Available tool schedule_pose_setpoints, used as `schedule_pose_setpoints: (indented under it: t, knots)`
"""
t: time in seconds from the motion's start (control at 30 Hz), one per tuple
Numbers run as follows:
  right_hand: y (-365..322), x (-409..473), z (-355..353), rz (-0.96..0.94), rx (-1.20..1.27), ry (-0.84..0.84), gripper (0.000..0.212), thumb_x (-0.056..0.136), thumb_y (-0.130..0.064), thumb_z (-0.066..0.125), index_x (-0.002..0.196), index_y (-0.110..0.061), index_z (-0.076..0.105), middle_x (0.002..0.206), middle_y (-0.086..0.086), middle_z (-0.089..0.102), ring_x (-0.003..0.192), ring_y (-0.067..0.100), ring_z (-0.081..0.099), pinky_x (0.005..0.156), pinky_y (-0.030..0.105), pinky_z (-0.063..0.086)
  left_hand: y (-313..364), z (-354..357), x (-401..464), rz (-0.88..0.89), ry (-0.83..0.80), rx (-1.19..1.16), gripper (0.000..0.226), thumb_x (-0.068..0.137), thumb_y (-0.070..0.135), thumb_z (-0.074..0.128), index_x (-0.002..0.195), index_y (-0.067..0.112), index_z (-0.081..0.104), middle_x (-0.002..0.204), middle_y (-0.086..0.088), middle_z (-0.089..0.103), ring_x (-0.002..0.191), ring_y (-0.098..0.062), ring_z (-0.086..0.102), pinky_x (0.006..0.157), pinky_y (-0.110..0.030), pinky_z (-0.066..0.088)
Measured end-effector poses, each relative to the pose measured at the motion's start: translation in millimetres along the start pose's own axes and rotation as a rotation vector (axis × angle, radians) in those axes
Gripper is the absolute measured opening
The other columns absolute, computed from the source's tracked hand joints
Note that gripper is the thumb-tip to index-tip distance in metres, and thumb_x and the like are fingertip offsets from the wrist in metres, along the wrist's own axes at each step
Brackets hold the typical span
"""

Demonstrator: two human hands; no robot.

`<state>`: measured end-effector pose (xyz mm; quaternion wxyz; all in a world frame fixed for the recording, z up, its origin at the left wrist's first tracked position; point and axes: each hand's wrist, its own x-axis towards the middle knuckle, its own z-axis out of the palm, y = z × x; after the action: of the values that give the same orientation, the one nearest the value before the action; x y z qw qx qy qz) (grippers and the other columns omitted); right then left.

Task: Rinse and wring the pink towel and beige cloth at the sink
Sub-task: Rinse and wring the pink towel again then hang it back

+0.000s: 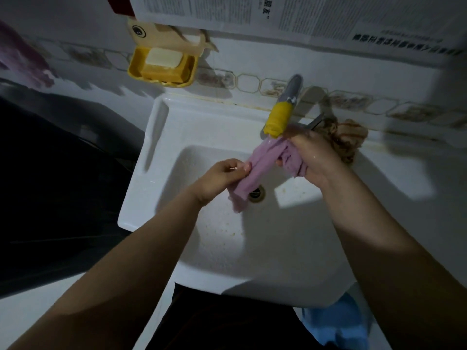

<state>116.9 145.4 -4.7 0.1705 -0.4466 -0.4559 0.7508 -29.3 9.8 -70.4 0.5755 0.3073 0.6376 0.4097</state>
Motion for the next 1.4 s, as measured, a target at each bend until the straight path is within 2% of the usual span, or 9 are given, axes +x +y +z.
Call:
schedule_pose_setpoints:
  t: [0.13,0.33,0.47,0.63,0.77,0.97,1.1,1.27,1.4]
  knots:
    - [15.4,-4.8,9.7,-0.186,-0.115,0.172,0.016,0.090,-0.011,0.060,0.077,-0.021,0.058,0.050,-0.008,0.061,0.039,0.004,0.053,0.040,0.020,0.041,3.8,15.5,12.6,-0.044,0.328,-0.362,0.025,0.100,0.024,0.046,0.097,0.001,0.058,0.088,-0.020,0.061,0.080,-0.029,0.055,0.071,-0.044,0.047]
    - [63.6,-12.4,57.9,-0.255,-0.841,0.300,0.045,0.079,-0.071,0.042,0.079,-0.029,0.056,0.068,-0.010,0.064,0.062,0.007,0.062,0.048,0.017,0.038,33.8,45.5,29.3,-0.252,0.382,-0.628,0.039,0.102,0.031,0.031,0.078,0.008,0.053,0.053,-0.007,0.058,0.050,-0.021,0.056,0.054,-0.025,0.047]
    - [41.9,22.5,46.1,-0.165,-0.811,0.517,0.044,0.092,-0.051,0.044,0.082,-0.013,0.064,0.087,0.016,0.068,0.085,0.031,0.063,0.067,0.031,0.041,39.4,71.6,25.3,-0.394,0.443,-0.582,0.046,0.085,0.054,0.057,0.072,0.011,0.062,0.060,-0.012,0.056,0.052,-0.022,0.053,0.054,-0.032,0.046]
    - [65.9,8.7,62.2,-0.131,-0.676,0.394,0.041,0.082,-0.051,0.042,0.070,-0.017,0.061,0.071,0.004,0.064,0.077,0.027,0.063,0.066,0.031,0.040,39.6,52.1,26.4,-0.317,0.497,-0.468,0.030,0.100,0.029,0.039,0.096,0.007,0.060,0.076,-0.003,0.054,0.067,-0.019,0.057,0.055,-0.028,0.044]
    - [45.8,29.3,44.4,-0.086,-0.704,0.481,0.038,0.094,-0.035,0.044,0.086,-0.007,0.069,0.091,0.019,0.067,0.089,0.034,0.062,0.070,0.032,0.040,48.0,72.5,15.8,-0.380,0.471,-0.535,0.046,0.095,0.040,0.053,0.066,0.005,0.057,0.040,-0.007,0.050,0.026,-0.015,0.044,0.031,-0.015,0.033]
    - [62.4,14.0,59.1,-0.097,-0.671,0.460,0.034,0.084,-0.041,0.043,0.066,-0.017,0.061,0.074,0.004,0.064,0.078,0.028,0.060,0.065,0.032,0.042,47.3,56.5,11.9,-0.363,0.414,-0.429,0.047,0.101,0.029,0.042,0.060,0.008,0.053,0.047,-0.009,0.052,0.041,-0.019,0.050,0.033,-0.014,0.037]
    - [45.6,36.2,30.5,-0.006,-0.661,0.456,0.034,0.094,-0.028,0.045,0.085,-0.003,0.065,0.091,0.022,0.067,0.086,0.034,0.062,0.072,0.030,0.048,36.8,49.0,8.2,-0.417,0.209,-0.156,0.054,0.096,0.051,0.044,0.070,0.007,0.063,0.067,-0.010,0.066,0.067,-0.024,0.062,0.059,-0.023,0.049]
    - [44.7,5.0,35.0,0.147,-0.104,0.309,0.034,0.088,-0.043,0.055,0.072,-0.014,0.064,0.069,0.006,0.066,0.058,0.020,0.061,0.060,0.033,0.048,7.3,18.0,-0.6,-0.383,0.421,0.492,0.064,0.101,0.047,0.024,0.119,-0.002,0.059,0.126,-0.025,0.056,0.119,-0.037,0.050,0.103,-0.039,0.040]
    - [62.8,-36.6,44.5,0.154,-0.173,0.095,0.040,0.078,-0.052,0.059,0.090,-0.015,0.069,0.078,0.013,0.071,0.067,0.030,0.066,0.067,0.040,0.053,-1.4,19.4,-14.7,-0.644,0.059,-0.604,0.096,0.089,0.072,0.013,0.135,-0.008,0.041,0.130,-0.023,0.053,0.117,-0.038,0.052,0.093,-0.043,0.045]
